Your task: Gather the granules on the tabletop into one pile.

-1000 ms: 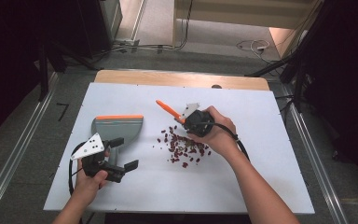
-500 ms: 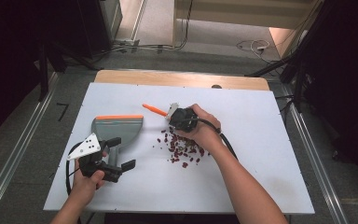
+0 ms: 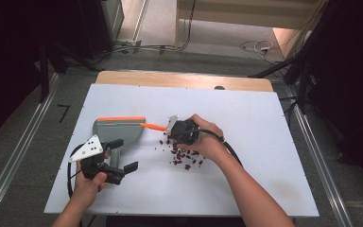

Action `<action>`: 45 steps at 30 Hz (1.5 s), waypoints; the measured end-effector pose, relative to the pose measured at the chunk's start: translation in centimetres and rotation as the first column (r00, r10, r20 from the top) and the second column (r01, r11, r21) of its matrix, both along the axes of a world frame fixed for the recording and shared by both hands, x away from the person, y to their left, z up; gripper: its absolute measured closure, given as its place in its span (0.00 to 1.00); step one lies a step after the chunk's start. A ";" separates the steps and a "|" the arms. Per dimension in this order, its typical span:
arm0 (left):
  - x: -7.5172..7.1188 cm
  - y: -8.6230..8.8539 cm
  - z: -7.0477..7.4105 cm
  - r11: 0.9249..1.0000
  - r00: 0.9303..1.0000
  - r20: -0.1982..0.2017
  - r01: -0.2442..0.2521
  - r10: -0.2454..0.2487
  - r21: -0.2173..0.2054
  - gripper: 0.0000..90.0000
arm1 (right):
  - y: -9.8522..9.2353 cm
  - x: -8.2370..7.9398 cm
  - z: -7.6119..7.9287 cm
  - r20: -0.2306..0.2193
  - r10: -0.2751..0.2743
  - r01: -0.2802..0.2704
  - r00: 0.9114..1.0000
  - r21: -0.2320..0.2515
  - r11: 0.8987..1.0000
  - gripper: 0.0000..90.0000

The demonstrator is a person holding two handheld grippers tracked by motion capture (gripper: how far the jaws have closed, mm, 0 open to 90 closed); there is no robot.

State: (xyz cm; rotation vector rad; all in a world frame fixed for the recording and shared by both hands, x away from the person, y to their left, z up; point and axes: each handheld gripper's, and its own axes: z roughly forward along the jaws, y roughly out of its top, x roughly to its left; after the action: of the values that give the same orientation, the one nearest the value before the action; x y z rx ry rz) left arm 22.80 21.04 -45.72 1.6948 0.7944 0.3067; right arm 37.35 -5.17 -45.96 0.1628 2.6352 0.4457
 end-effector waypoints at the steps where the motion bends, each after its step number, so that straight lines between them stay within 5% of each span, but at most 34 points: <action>1: 0.0 0.0 0.0 1.000 1.000 0.000 0.000 0.000 0.001 0.00 | -0.1 -0.2 0.0 -0.003 0.004 -0.004 1.000 0.001 1.000 0.75; 15: 0.0 -0.1 -0.1 1.000 1.000 0.001 0.002 -0.002 -0.001 0.00 | -0.9 -2.4 0.4 -0.041 0.060 -0.060 0.997 0.001 0.998 0.75; 26: 0.0 0.1 0.0 1.000 1.000 0.004 -0.003 0.003 -0.001 0.00 | -1.3 -2.3 0.9 -0.031 0.075 -0.075 0.997 0.022 0.997 0.76; 39: 0.0 0.4 0.2 1.000 1.000 0.010 -0.014 0.014 -0.006 0.00 | -1.2 -1.2 3.4 0.013 0.019 -0.020 1.000 0.119 0.993 0.76; 42: -0.1 0.7 0.2 1.000 1.000 0.013 -0.022 0.022 -0.013 0.00 | -1.0 -1.2 4.2 -0.013 -0.003 0.006 1.000 0.180 0.984 0.76; 45: -0.1 1.1 0.2 0.999 0.999 0.014 -0.032 0.033 -0.018 0.00 | -0.9 -1.5 5.0 -0.091 -0.056 0.078 0.994 0.254 0.964 0.76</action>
State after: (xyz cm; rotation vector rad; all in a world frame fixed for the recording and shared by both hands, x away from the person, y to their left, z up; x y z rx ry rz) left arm 22.72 22.18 -45.53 1.6623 0.8127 0.3325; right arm 35.81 -6.03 -40.95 0.3594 2.6339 0.7727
